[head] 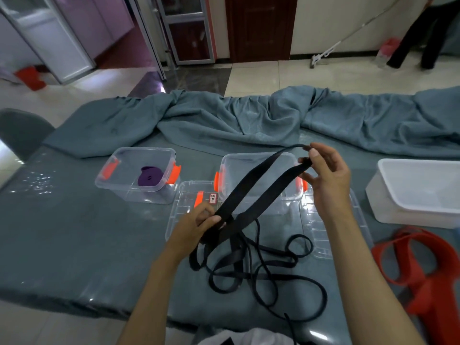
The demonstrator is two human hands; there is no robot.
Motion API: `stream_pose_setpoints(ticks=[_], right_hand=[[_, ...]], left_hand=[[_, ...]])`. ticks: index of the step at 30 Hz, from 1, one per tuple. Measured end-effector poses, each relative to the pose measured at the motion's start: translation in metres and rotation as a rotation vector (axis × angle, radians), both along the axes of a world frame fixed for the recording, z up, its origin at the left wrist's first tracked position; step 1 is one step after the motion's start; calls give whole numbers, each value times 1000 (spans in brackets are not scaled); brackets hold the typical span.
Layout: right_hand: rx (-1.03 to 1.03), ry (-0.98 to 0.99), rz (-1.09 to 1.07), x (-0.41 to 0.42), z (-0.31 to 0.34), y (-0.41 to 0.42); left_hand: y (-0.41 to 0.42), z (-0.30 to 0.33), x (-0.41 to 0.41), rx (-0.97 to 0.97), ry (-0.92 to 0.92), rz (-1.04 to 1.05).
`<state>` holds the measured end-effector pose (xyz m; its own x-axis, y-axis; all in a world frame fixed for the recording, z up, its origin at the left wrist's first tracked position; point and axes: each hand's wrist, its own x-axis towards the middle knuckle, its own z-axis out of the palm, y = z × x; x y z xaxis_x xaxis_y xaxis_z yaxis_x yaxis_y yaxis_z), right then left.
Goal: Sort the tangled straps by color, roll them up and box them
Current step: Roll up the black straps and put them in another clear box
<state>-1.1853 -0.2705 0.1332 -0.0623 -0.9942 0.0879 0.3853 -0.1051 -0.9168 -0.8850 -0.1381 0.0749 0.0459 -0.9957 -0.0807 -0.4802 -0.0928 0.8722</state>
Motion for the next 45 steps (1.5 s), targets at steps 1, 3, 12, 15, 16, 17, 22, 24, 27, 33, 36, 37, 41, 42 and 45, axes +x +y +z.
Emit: stream_pose_setpoints(ticks=[1,3,12,15,16,17,22,24,27,33,36,37,41,42,45], right_hand=[[-7,1,10,2,2,2],[-24,0,35,6,6,6],[-231,157,293,25,26,30],[-277,214,384,31,31,39],[-288,228,403,32,33,42],[-300,244,415,33,34,44],[-301,222,410,33,39,48],[-290,212,410,31,41,49],[-276,221,405,26,37,49],[2,266,349,25,28,58],[114,378,291,28,26,57],[126,378,285,28,26,57],[100,361,218,26,27,56],[87,371,208,26,26,56],[57,406,191,25,25,53]], left_hand=[[1,-3,-3,-11,-8,17],[2,-10,-10,-22,10,55],[-3,-18,-26,184,-52,-146],[-14,25,-44,-29,180,-73],[-17,40,-51,-110,267,-63],[-19,53,-58,-179,330,-57],[-22,79,-88,-305,474,56],[-21,78,-97,-311,469,49],[-20,75,-107,-303,493,78],[-20,64,-105,-344,153,88],[-20,63,-101,-375,32,43],[-20,62,-100,-379,7,29],[-21,62,-100,-335,-7,-15],[-22,62,-101,-320,5,-12],[-24,65,-105,-281,90,48]])
